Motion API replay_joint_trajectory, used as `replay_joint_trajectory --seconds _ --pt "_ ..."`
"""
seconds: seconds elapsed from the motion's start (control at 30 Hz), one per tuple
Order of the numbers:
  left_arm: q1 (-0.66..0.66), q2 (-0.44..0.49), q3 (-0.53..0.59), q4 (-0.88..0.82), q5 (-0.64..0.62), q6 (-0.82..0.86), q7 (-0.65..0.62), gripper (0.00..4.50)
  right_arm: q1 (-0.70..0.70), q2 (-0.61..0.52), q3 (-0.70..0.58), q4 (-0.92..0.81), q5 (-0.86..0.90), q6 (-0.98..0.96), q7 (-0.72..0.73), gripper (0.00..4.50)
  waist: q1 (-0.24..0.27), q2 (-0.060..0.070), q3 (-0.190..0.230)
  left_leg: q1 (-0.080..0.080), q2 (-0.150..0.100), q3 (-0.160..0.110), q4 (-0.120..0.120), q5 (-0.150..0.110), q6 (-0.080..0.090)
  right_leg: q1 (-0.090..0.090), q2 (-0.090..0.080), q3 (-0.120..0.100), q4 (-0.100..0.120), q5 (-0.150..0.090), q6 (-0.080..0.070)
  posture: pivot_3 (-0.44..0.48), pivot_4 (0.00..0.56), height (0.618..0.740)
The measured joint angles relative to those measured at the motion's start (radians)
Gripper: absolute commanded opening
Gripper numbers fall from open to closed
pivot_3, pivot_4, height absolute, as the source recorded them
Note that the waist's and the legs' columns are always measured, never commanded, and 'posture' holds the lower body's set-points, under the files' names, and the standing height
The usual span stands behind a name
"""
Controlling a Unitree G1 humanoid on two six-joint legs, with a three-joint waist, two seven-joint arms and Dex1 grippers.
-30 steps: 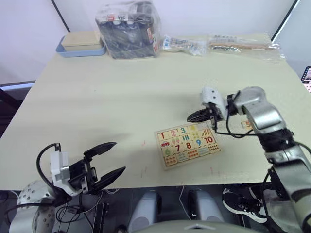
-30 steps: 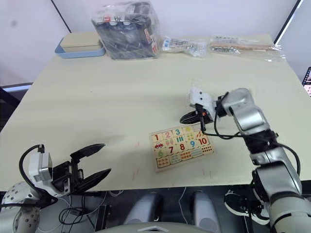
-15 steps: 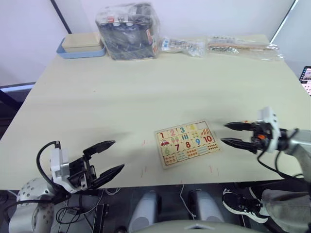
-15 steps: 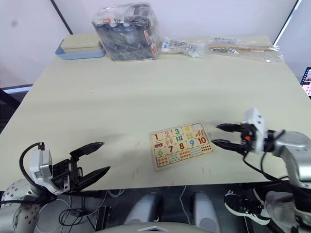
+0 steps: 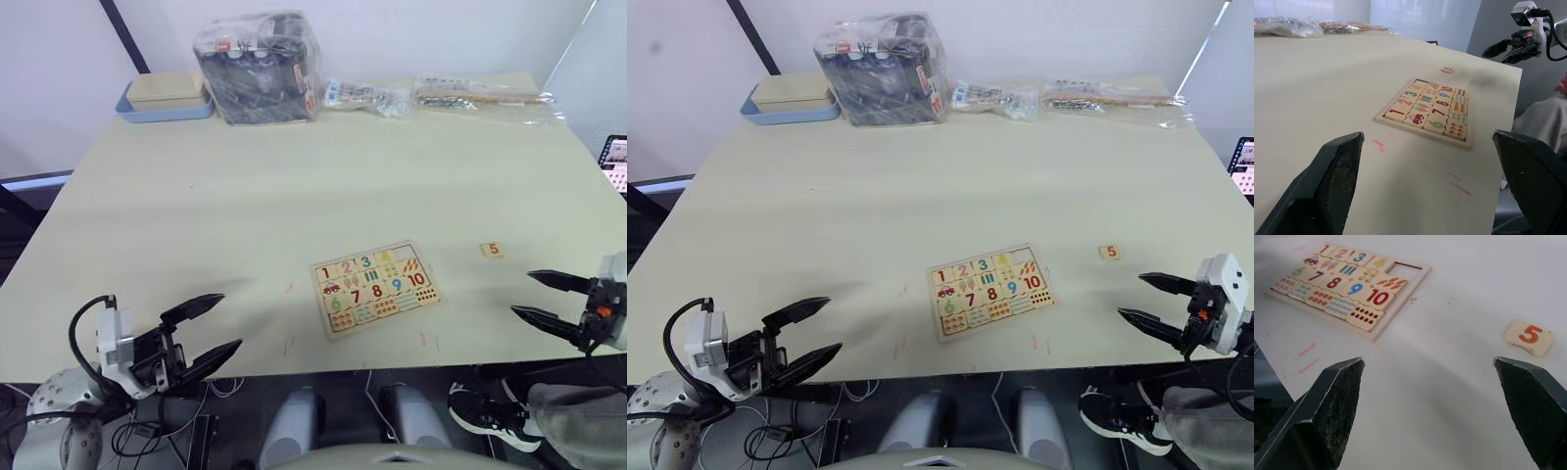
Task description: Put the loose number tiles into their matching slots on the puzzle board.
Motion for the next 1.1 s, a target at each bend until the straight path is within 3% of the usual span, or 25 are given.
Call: replay_joint_trajectory --seconds 0.33,0.43,0.67,0.77,0.8,0.93,1.1 --pt "-0.043 -0.004 -0.015 0.007 0.001 0.013 -0.027 4.50 -0.098 -0.056 0.056 0.100 -0.046 -0.056 -0.031 4.42 -0.002 0.000 0.000 0.001 0.000 0.001 0.000 0.000 0.000 0.000 0.000 0.001 0.000 0.000 0.000 0.000 0.150 0.740" --pt "-0.083 -0.012 -0.050 0.013 -0.004 0.024 -0.048 4.50 -0.283 -0.070 0.150 0.240 -0.130 -0.171 -0.037 4.42 -0.006 0.000 0.000 0.002 0.000 0.003 0.000 0.000 0.000 0.000 0.001 0.003 0.001 0.000 0.000 0.000 0.150 0.740" --pt "-0.140 0.001 -0.087 0.029 -0.030 0.036 -0.151 4.50 -0.694 -0.072 0.363 0.712 -0.233 -0.423 0.204 4.42 -0.005 0.002 0.001 0.000 0.001 0.004 -0.001 0.000 0.000 -0.002 0.002 0.002 0.000 0.003 0.003 0.000 0.150 0.740" --pt "-0.151 0.003 -0.086 0.043 -0.034 0.030 -0.171 4.50 -0.750 -0.070 0.384 0.787 -0.250 -0.468 0.245 4.42 -0.003 0.003 0.002 0.000 0.001 0.003 -0.001 0.000 0.000 -0.002 0.002 0.001 0.000 0.003 0.003 0.000 0.150 0.740" --pt "-0.165 0.005 -0.085 0.074 -0.038 0.024 -0.204 4.50 -0.841 -0.054 0.423 0.911 -0.281 -0.535 0.307 4.42 -0.003 0.003 0.002 -0.001 0.001 0.003 -0.002 0.000 0.000 -0.002 0.001 0.001 -0.001 0.003 0.003 0.000 0.150 0.740" --pt "-0.203 0.001 -0.081 0.112 -0.048 0.015 -0.218 4.50 -0.979 -0.026 0.514 1.139 -0.349 -0.650 0.359 4.42 -0.005 0.003 0.002 -0.001 0.001 0.003 -0.002 -0.001 0.001 -0.002 0.000 0.001 -0.002 0.003 0.003 0.000 0.150 0.740" --pt "-0.196 -0.022 -0.080 0.086 -0.053 0.012 -0.193 4.50 -1.047 -0.022 0.568 1.286 -0.408 -0.750 0.363 4.42 -0.006 0.003 0.002 -0.001 0.001 0.004 -0.002 -0.001 0.001 -0.002 -0.001 0.002 -0.003 0.003 0.004 0.000 0.150 0.740"
